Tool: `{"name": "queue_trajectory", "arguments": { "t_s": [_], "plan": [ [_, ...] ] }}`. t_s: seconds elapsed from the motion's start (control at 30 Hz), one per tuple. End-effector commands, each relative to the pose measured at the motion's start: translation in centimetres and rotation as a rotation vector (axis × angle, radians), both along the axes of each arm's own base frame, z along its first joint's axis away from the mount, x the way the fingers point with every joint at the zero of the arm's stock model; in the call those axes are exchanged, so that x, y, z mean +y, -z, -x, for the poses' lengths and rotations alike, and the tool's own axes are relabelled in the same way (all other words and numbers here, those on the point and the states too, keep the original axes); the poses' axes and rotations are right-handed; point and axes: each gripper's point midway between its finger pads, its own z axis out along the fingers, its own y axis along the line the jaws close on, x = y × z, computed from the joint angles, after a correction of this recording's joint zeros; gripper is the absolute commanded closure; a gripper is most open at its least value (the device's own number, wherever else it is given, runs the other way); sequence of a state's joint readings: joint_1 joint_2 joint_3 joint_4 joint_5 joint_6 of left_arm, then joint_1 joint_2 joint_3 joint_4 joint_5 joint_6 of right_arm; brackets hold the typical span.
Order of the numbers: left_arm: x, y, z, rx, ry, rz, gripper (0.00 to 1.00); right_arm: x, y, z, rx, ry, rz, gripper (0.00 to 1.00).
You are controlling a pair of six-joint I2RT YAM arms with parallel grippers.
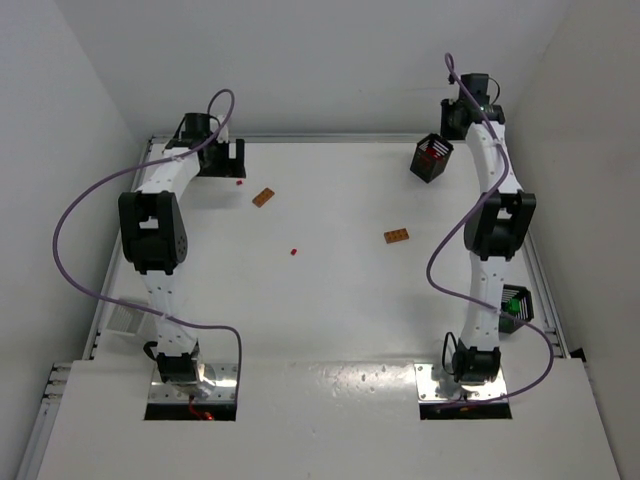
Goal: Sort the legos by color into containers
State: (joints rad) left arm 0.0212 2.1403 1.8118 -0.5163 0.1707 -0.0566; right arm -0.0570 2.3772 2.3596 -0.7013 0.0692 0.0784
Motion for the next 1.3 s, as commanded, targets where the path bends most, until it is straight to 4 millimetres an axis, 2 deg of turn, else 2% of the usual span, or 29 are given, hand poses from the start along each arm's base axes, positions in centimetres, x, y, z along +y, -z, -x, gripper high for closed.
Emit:
{"name": "queue_trajectory", "arguments": {
  "t_s": [0.0, 0.03, 0.1, 0.23, 0.33, 0.37, 0.4, 0.43, 0.53, 0.57, 0.63, 0.67, 0.7, 0.77, 0.8, 0.9, 0.93, 1.0, 1.27],
  "plan": [
    [0.3, -1.1, -1.7, -0.067, 0.016, 0.003, 0.01, 0.1, -2.1, -1.6, -0.077, -0.002, 0.026, 0.67],
    [0.3, -0.9, -2.1, -0.068, 0.016, 0.003, 0.01, 0.8, -2.0, -1.6, -0.078, -0.018, 0.020, 0.65],
    [0.3, -0.7, -2.4, -0.068, 0.016, 0.003, 0.01, 0.8, -2.4, -1.7, -0.087, -0.019, 0.020, 0.60],
    [0.3, -0.5, -3.0, -0.071, 0.016, 0.003, 0.02, 0.8, -2.0, -2.0, -0.087, -0.019, 0.020, 0.59],
    [0.5, -0.4, -3.6, -0.079, 0.010, -0.004, 0.09, 1.3, -2.6, -1.7, -0.091, -0.037, 0.005, 0.58],
    [0.5, -0.3, -4.2, -0.089, 0.010, -0.004, 0.12, 1.3, -4.2, -1.6, -0.117, -0.037, 0.006, 0.58],
    [0.5, -0.2, -4.4, -0.090, 0.010, -0.004, 0.14, 2.3, -4.2, -1.2, -0.109, -0.064, -0.009, 0.58],
    [0.5, 0.6, -4.5, -0.079, 0.010, -0.004, 0.17, 2.3, -4.3, -1.0, -0.107, -0.064, -0.009, 0.58],
    [0.3, 0.7, -5.0, -0.082, 0.009, 0.009, 0.29, 2.8, -5.3, -0.2, -0.110, -0.080, -0.034, 0.58],
    [0.3, 1.6, -4.9, -0.065, 0.001, 0.018, 0.31, 3.0, -5.2, -0.1, -0.101, -0.087, -0.040, 0.58],
    [0.3, 2.1, -5.1, -0.060, 0.000, 0.018, 0.36, 3.2, -6.3, 0.3, -0.118, -0.096, -0.046, 0.58],
    [0.3, 2.7, -5.1, -0.050, 0.000, 0.018, 0.36, 3.2, -5.9, 0.4, -0.109, -0.090, -0.053, 0.58],
    [0.3, 3.2, -5.1, -0.040, 0.000, 0.019, 0.37, 3.4, -6.5, 0.4, -0.118, -0.097, -0.059, 0.58],
    [0.3, 3.2, -5.1, -0.040, 0.000, 0.019, 0.37, 3.4, -5.9, 0.7, -0.100, -0.096, -0.060, 0.58],
    [0.3, 4.2, -4.7, -0.019, 0.000, 0.019, 0.37, 3.4, -5.9, 0.7, -0.100, -0.096, -0.060, 0.58],
    [0.5, 4.9, -4.7, -0.009, 0.000, 0.007, 0.37, 3.4, -5.9, 0.7, -0.100, -0.096, -0.060, 0.58],
    [0.5, 5.5, -4.6, 0.003, 0.001, 0.007, 0.37, 4.1, -5.9, 0.7, -0.100, -0.113, -0.066, 0.58],
    [0.5, 6.1, -4.5, 0.010, 0.008, 0.000, 0.37, 4.2, -6.5, 0.8, -0.109, -0.107, -0.073, 0.58],
    [0.4, 7.7, -4.1, 0.037, 0.028, -0.032, 0.45, 4.2, -6.1, 0.9, -0.100, -0.107, -0.074, 0.58]
  ]
}}
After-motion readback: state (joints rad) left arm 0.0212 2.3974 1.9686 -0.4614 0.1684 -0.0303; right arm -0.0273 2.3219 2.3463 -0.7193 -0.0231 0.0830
